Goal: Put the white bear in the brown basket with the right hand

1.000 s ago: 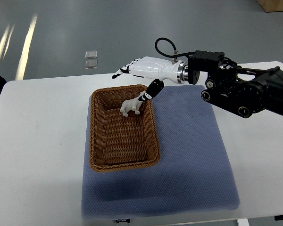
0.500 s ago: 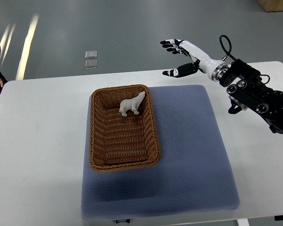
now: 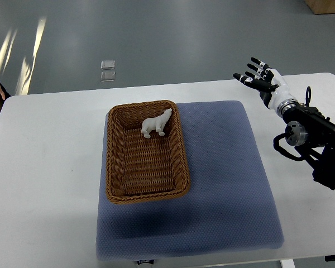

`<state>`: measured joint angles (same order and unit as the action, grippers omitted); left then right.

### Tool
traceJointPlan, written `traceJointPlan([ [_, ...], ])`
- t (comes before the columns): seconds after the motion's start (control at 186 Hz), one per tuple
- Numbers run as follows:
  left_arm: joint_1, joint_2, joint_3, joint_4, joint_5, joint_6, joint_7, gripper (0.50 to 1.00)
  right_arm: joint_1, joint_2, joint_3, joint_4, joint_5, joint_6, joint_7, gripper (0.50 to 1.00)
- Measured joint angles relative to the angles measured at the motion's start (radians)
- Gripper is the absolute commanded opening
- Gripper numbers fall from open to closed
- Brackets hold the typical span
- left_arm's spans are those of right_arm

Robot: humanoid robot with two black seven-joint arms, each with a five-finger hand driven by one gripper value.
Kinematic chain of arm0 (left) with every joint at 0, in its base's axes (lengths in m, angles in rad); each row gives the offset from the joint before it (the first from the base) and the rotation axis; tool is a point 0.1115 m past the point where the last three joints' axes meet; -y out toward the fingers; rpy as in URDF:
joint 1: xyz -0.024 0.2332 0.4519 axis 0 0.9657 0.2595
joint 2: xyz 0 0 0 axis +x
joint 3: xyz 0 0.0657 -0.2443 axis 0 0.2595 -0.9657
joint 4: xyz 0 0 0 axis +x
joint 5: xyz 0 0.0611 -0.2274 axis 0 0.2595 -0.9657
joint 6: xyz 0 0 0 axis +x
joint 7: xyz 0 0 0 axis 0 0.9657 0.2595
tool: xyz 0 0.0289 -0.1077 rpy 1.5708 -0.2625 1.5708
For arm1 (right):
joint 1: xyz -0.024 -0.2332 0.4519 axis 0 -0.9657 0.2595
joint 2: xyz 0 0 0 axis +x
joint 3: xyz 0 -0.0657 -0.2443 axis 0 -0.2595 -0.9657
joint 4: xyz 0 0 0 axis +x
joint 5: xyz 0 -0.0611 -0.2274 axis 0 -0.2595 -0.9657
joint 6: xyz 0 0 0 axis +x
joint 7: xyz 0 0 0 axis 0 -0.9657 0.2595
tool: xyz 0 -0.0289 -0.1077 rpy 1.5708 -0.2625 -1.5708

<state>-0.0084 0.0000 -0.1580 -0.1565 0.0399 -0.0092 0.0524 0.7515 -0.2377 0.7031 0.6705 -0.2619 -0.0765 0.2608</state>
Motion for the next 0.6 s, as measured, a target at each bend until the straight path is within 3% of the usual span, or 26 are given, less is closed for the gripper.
traceJointPlan([
  [0.597, 0.001, 0.0, 0.0, 0.0, -0.001, 0.0, 0.0, 1.0, -0.014, 0.015, -0.001, 0.007, 0.145, 0.022, 0.012, 0.928],
])
